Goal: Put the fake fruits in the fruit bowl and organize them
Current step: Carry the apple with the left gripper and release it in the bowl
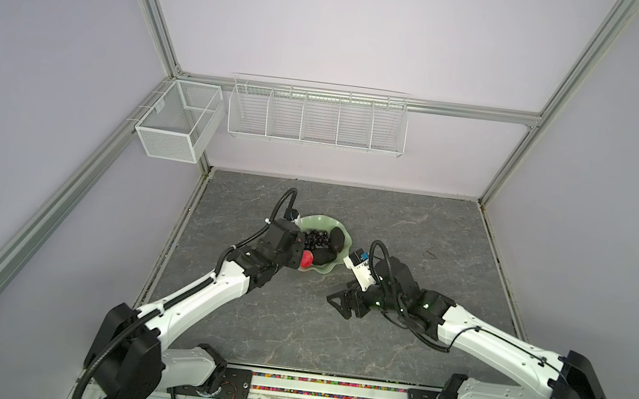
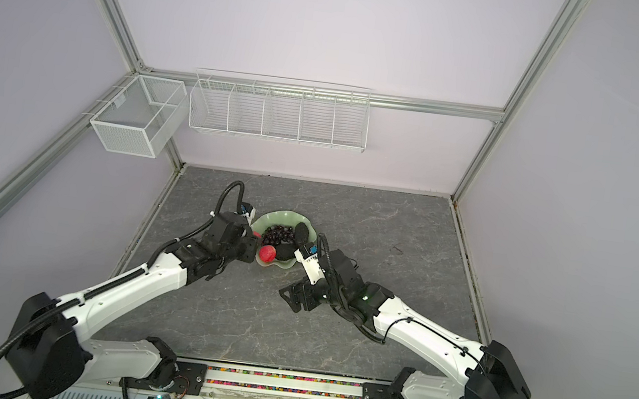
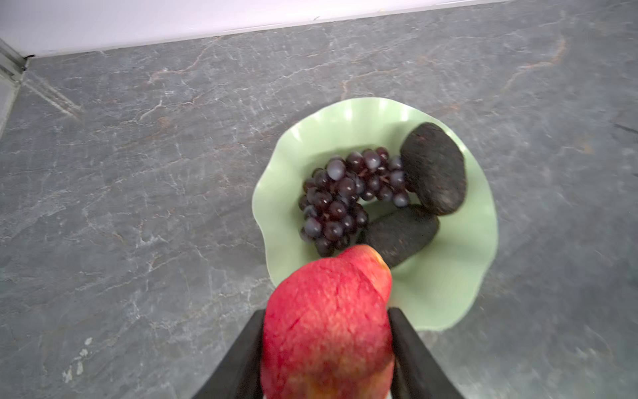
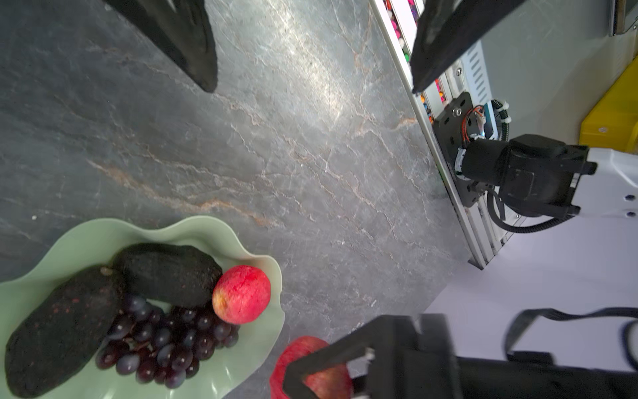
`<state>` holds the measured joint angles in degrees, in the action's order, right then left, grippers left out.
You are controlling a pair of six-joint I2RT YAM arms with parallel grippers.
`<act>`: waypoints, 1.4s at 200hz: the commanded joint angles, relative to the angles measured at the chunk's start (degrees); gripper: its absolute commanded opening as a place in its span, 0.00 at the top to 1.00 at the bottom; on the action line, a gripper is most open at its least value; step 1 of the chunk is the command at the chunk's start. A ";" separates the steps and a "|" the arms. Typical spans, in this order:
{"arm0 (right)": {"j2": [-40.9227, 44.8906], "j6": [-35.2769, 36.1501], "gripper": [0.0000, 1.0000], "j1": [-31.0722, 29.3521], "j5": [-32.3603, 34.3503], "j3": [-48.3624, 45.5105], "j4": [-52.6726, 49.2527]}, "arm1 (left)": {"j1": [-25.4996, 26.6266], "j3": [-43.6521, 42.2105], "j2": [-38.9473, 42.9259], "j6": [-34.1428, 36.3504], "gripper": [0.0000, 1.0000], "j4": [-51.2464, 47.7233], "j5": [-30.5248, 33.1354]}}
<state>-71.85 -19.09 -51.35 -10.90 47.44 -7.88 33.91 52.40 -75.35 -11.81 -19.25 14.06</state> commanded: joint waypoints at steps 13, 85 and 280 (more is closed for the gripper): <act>-1.88 -1.47 0.12 0.11 0.34 1.14 2.16 | -3.53 5.65 -8.98 1.21 0.56 2.99 0.28; -0.66 -1.57 0.11 0.11 1.14 0.48 0.41 | -4.81 7.02 -15.40 1.35 0.54 6.24 -1.15; 1.14 -2.28 0.11 0.10 1.88 -0.57 0.03 | -5.61 12.81 -21.78 1.97 0.29 7.47 0.90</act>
<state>-71.90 -20.67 -51.37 -9.78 48.03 -8.29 28.53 63.77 -98.76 -10.22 -11.07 14.13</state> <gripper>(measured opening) 0.884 0.707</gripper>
